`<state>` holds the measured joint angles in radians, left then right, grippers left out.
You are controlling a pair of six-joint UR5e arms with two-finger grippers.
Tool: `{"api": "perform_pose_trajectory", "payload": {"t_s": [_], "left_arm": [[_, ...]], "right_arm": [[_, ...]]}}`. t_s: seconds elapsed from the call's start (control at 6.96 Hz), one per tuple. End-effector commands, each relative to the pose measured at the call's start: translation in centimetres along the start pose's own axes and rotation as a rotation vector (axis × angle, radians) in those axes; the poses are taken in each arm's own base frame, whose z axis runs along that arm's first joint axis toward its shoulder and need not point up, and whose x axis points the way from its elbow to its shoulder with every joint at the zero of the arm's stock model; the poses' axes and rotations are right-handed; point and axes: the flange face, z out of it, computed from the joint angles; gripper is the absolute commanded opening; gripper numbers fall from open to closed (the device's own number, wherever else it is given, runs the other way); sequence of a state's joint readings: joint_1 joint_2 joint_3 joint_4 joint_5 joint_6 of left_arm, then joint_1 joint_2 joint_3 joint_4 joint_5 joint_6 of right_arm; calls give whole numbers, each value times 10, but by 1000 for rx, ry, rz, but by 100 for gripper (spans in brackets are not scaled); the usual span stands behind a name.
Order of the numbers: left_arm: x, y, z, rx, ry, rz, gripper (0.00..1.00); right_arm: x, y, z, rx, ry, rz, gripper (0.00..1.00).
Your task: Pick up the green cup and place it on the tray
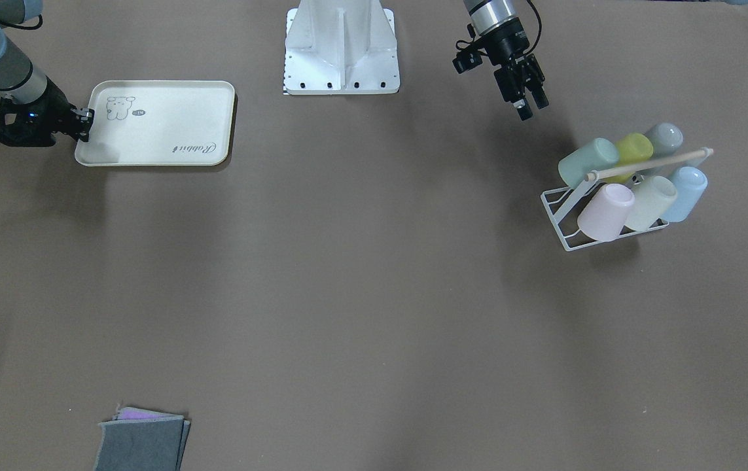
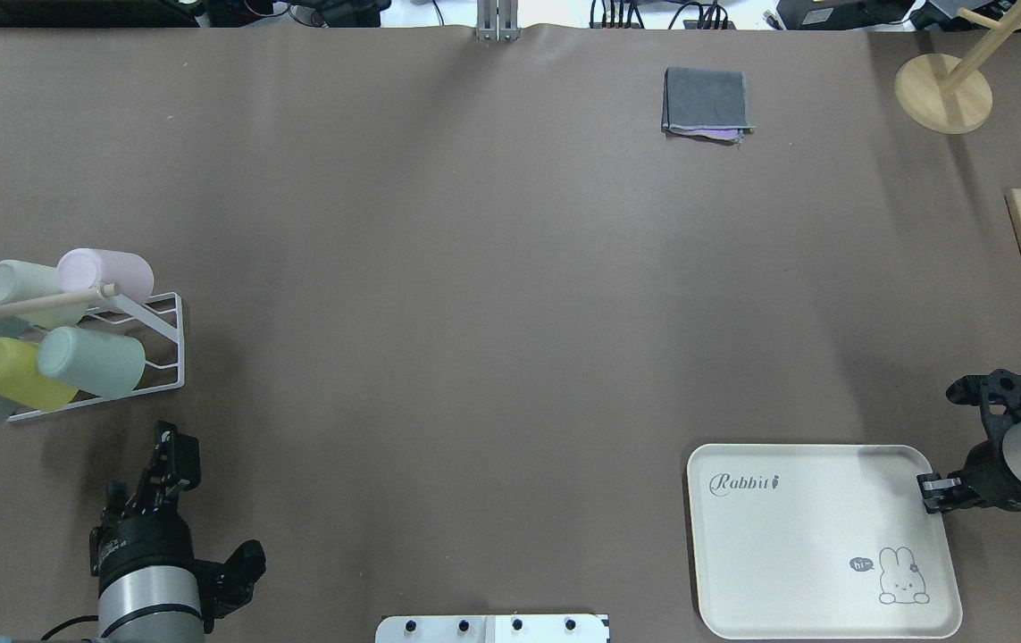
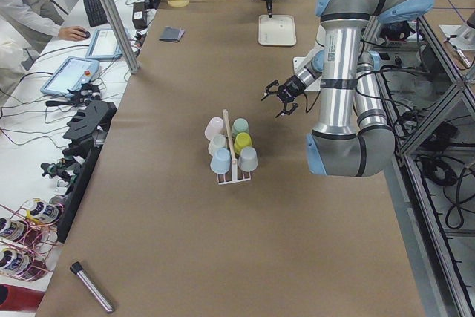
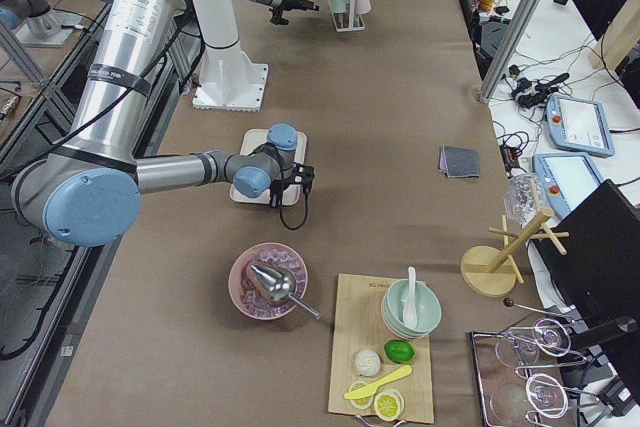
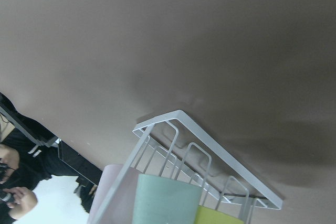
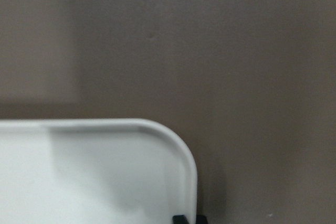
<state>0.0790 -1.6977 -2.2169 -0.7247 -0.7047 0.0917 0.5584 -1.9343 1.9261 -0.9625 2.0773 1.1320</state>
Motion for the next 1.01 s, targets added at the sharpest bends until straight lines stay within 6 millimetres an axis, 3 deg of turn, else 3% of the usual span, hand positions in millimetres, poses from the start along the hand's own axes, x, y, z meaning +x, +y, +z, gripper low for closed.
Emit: {"api": "perform_pose_trajectory", "payload": {"t_s": [0.0,0.29,0.86], "left_arm": [[-4,-1,7,-21,-27,103,95],[-17,13,25,-63,-14,159,95],[-28,30,44,-109,-17,159,93]], "right_arm": [[0,0,0,-1,0,2,2],[-1,1,-1,-11,-8,-1,0],[-17,6,-25,-11,-88,-40,0]]}}
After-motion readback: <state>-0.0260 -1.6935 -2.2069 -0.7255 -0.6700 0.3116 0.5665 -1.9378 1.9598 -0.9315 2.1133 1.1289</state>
